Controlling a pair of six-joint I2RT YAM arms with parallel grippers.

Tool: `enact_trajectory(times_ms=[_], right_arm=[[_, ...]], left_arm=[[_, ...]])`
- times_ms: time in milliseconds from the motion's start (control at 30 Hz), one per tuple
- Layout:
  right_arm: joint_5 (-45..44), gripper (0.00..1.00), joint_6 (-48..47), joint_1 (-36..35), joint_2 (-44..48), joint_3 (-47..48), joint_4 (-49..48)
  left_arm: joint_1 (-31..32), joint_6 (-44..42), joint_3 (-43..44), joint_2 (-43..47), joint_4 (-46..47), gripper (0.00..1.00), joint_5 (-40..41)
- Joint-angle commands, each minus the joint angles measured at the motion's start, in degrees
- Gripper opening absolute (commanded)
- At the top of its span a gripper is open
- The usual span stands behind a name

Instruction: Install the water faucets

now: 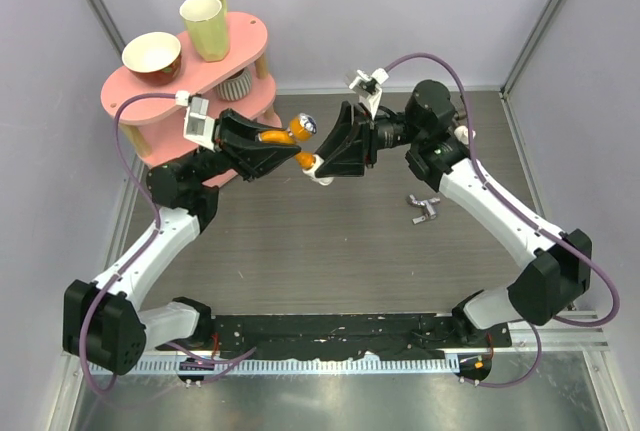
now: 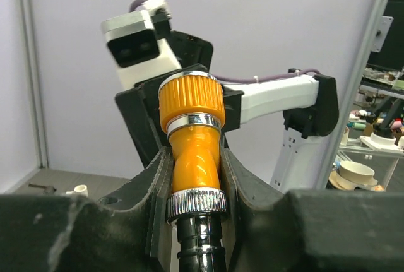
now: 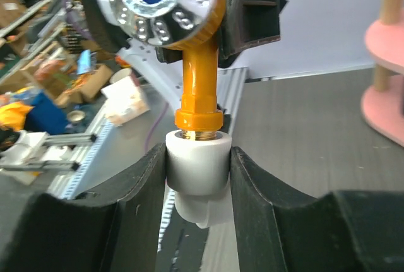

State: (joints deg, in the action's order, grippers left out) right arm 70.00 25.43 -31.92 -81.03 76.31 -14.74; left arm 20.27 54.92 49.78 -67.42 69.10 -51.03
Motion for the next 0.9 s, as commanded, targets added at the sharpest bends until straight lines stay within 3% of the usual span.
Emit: enact_trajectory(times_ms=[0, 33, 133, 200, 233, 300, 333, 400, 567, 733, 867], right_arm=[[6.21, 0.09, 20.10, -1.40, -0.70, 0.77, -20.51], [5.60, 0.30, 19.92, -0.87, -0.53, 0.42, -20.41], [3.40, 0.62, 17.12, 1.42, 0.35, -0.02, -17.18], [1.82, 0.69, 12.74, 2.56, 1.14, 0.85, -9.40], [-0.19, 0.75, 5.67, 3.44, 1.58, 1.46, -5.34], [-3.53, 0.79, -2.54, 3.97, 2.81, 4.09, 8.76], [-7.55, 0.82, -8.67, 4.23, 3.07, 4.72, 11.90], [-11.44, 0.82, -11.70, 4.50, 4.13, 5.07, 16.65], [-26.80, 0.85, -23.55, 4.33, 7.99, 3.23, 21.15], [-32.72, 0.88, -31.92, 1.87, 11.24, -0.98, 20.37], [-42.64, 0.94, -42.37, -5.15, 13.27, -4.24, 20.63]], left_arm=[[1.61, 0.80, -0.29, -2.89, 6.13, 0.00, -4.18], [1.61, 1.16, -1.08, -2.46, 5.61, 0.00, -1.91], [1.61, 1.16, -2.57, -0.71, -1.67, 0.00, 4.93], [1.61, 1.25, -3.28, 0.53, -8.43, 0.00, 8.90], [1.70, 1.07, -3.89, 1.84, -10.54, 0.00, 11.97], [1.70, 0.90, -4.51, 3.51, -15.91, 0.00, 15.24], [1.70, 0.72, -4.78, 4.22, -17.84, 0.00, 16.65], [1.70, 0.54, -4.69, 6.33, -23.90, 0.00, 20.60], [1.70, 3.34, -2.85, 9.58, -40.93, 0.00, 31.40], [1.70, 8.27, -1.53, 9.67, -46.42, 0.00, 34.76], [1.70, 9.86, -0.47, 9.32, -50.99, 0.00, 35.99]])
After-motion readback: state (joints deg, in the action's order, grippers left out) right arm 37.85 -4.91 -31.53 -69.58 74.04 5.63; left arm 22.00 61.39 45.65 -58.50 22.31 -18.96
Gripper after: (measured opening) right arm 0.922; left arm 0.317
